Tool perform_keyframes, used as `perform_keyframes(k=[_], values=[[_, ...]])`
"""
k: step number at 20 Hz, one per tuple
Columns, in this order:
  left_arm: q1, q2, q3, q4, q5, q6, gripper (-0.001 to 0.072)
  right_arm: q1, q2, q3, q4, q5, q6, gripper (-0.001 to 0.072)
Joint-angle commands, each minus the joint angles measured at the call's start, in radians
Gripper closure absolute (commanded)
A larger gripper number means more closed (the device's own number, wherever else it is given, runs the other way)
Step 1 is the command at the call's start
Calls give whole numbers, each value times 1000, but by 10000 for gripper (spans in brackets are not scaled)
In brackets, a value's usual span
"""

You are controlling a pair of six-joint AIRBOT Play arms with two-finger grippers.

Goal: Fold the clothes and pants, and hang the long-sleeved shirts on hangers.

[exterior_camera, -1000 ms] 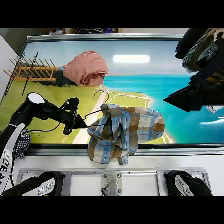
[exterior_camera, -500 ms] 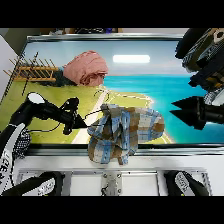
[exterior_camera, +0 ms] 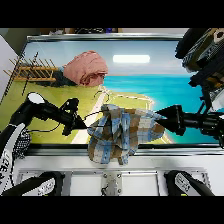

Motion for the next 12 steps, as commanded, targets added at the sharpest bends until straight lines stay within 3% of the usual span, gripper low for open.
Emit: perform_keyframes(k=[1, 12], values=[[-1, 0, 0, 0, -3, 0, 694, 77, -41, -6, 14, -1, -27, 240], [-1, 0, 0, 0, -3, 1, 694, 217, -45, -5, 19, -85, 16, 240]])
